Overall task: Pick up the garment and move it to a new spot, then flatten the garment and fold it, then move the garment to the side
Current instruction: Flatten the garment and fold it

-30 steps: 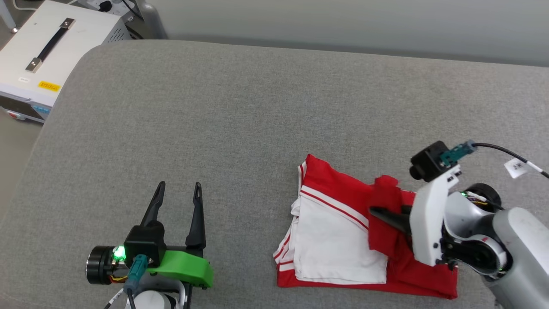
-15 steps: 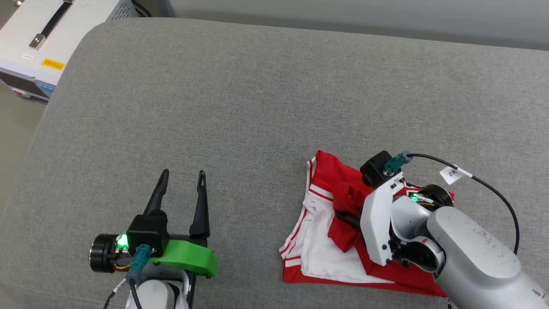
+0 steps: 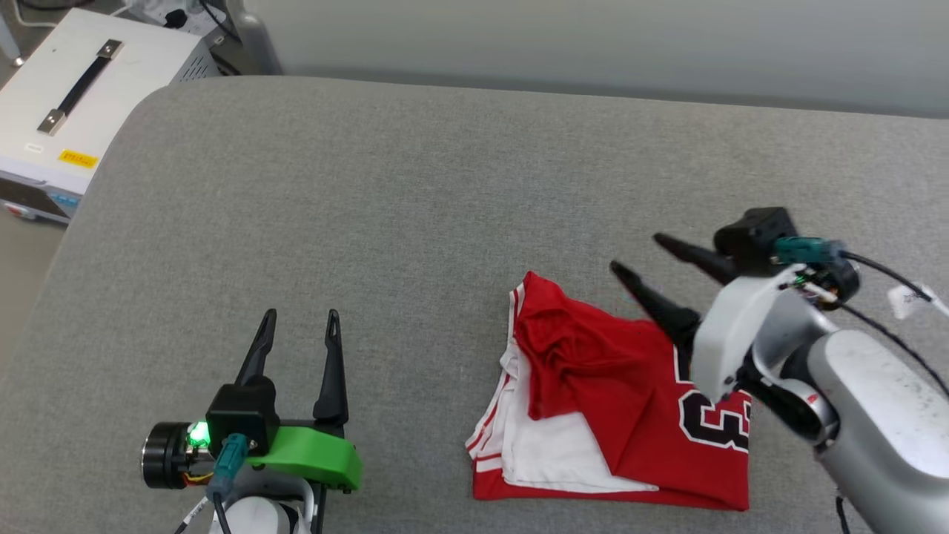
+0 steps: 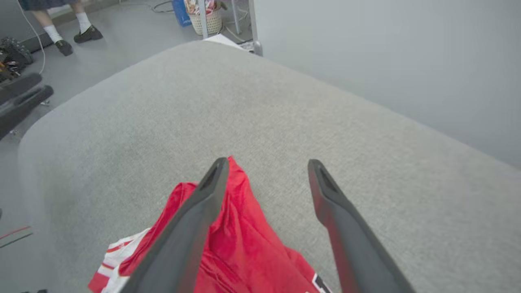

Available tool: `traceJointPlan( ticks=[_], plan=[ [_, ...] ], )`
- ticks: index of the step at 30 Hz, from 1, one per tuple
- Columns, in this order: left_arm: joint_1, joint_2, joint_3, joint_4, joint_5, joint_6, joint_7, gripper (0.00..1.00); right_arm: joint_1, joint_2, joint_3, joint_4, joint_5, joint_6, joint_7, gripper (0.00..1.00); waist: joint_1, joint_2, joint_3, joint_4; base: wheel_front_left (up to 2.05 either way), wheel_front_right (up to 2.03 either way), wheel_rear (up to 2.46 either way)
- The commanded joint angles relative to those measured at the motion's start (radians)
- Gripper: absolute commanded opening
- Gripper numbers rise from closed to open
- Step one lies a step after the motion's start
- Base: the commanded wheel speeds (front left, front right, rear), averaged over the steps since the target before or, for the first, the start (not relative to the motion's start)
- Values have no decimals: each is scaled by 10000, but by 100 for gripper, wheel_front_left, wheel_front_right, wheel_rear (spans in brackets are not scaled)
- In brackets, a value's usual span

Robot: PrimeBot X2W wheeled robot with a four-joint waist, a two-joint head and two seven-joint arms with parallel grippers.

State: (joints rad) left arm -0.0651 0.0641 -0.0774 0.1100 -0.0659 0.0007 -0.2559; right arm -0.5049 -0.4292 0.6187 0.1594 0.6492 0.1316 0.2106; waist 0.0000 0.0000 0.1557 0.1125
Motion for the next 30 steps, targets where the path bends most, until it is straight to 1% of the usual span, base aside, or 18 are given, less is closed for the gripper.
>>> traceJointPlan(
  ticks=[1,4,9,13,15,20,26,30],
  plan=[
    [158,-16,48,-30,87,-50,-59,100,265,-83,-418,-119,-421,-9,-463,100,0,0,-337,-333,0,0,0],
    [273,-16,95,-52,93,-76,-59,100,684,81,-1538,-327,-1258,-9,-1387,100,0,0,-535,-533,0,0,0],
    [452,-12,164,-88,98,-126,-59,100,1597,649,-3491,-487,-2708,-9,-2709,100,0,0,-784,-832,0,0,0],
    [561,-11,208,-127,96,-154,-59,100,2388,1168,-4733,-605,-3582,-9,-3540,100,0,0,-932,-984,0,0,0],
    [648,-15,218,-172,92,-156,-59,100,2803,1422,-5169,-694,-3845,-9,-3869,100,0,0,-1002,-1041,0,0,0],
    [887,-20,263,-286,68,-172,-59,100,3893,2110,-5887,-920,-4195,-9,-4273,100,0,0,-1149,-1145,0,0,0],
    [1125,-18,350,-354,18,-198,-59,100,4879,2800,-6129,-1035,-4302,-9,-4411,100,0,0,-1228,-1203,0,0,0],
    [1237,-21,373,-362,-7,-230,-59,100,5303,3089,-6171,-998,-4365,-9,-4461,100,0,0,-1233,-1190,0,0,0]
  ],
)
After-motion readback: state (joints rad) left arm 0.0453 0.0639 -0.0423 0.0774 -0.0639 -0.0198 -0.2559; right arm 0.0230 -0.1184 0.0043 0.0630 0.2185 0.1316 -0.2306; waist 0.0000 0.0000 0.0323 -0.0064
